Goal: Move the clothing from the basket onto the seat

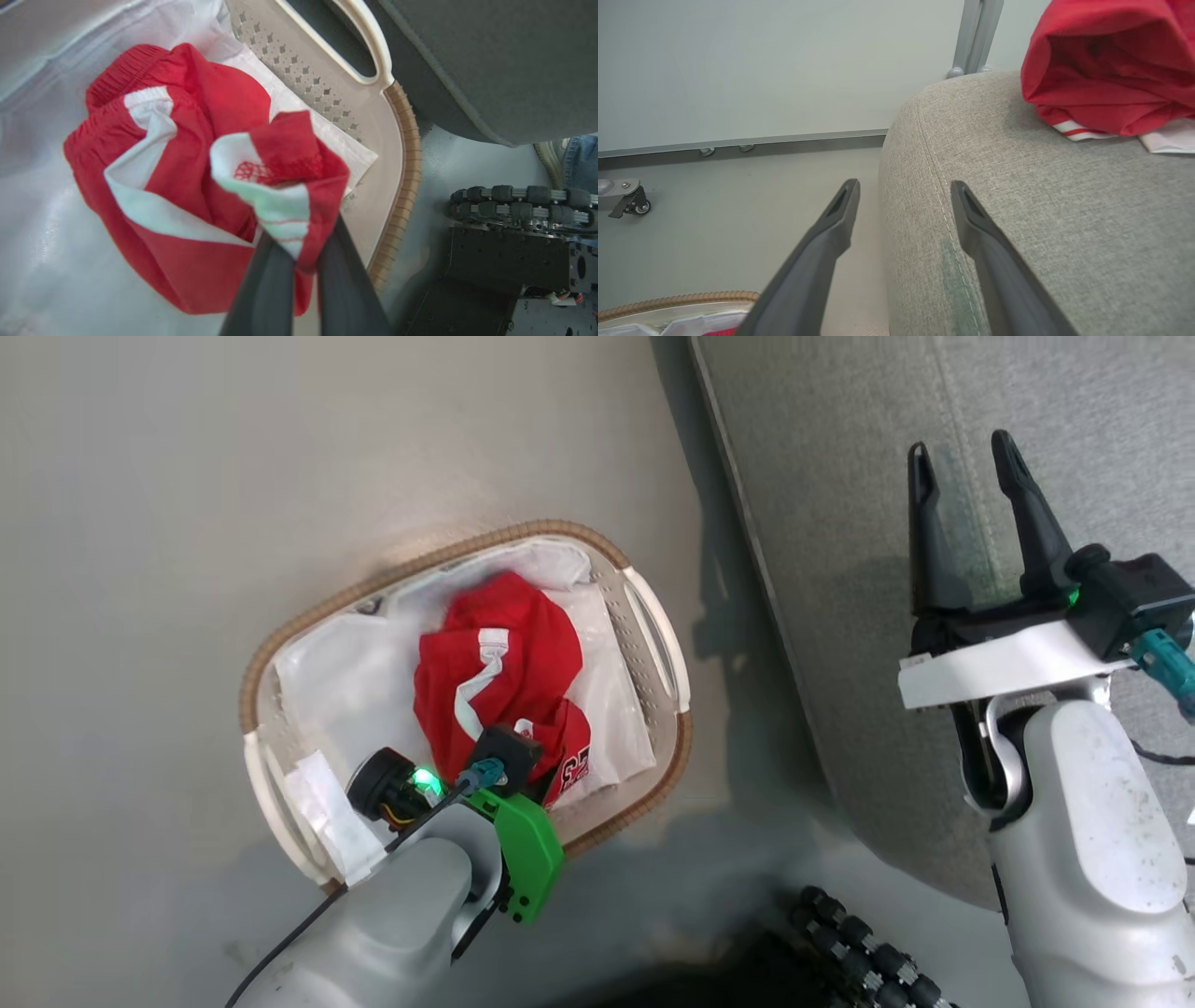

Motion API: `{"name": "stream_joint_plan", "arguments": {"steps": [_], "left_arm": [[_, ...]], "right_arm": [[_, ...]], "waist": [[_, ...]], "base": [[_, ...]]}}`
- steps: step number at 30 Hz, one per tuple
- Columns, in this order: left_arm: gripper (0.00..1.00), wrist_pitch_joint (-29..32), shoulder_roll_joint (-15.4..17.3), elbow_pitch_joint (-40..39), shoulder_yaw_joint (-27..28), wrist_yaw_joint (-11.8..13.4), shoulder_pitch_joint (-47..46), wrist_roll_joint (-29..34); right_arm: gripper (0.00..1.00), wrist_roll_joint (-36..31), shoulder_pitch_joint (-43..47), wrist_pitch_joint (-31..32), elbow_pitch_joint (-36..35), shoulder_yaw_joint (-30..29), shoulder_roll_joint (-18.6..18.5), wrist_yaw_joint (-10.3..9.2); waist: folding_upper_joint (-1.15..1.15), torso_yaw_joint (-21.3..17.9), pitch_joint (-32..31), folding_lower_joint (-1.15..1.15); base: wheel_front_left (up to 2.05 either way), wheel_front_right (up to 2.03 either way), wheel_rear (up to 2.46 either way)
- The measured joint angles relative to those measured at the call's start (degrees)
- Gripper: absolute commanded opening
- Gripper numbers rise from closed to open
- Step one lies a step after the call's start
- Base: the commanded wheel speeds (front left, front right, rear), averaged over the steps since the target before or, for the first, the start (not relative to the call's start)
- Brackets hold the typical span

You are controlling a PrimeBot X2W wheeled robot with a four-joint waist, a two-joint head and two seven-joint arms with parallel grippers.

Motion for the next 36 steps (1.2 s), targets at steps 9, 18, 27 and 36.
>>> {"name": "stream_joint_plan", "arguments": {"steps": [9,18,27,36], "left_arm": [[0.00,-0.42,0.96,-7.87,5.48,0.01,2.29,2.23],[0.00,-0.42,3.79,-20.43,13.18,0.07,7.79,9.83],[0.00,-0.42,7.81,-32.38,17.63,0.07,9.05,18.00],[0.00,-0.42,11.40,-39.69,17.12,0.00,1.88,19.69]], "right_arm": [[1.00,-3.78,3.75,0.00,2.32,-1.62,0.02,0.00],[1.00,-6.15,10.57,0.00,5.22,-2.45,0.03,0.00],[1.00,-7.35,16.67,0.00,7.11,-1.81,0.03,0.00],[1.00,-8.02,17.71,0.00,7.44,0.44,0.01,0.00]], "waist": [[0.00,2.72,-9.27,0.00],[0.00,5.73,-20.90,-0.01],[0.00,8.87,-33.82,-0.01],[0.00,11.60,-41.99,-0.01]], "base": [[0.00,0.00,0.00],[0.00,0.00,0.00],[0.00,0.00,0.00],[0.00,0.00,0.00]]}}
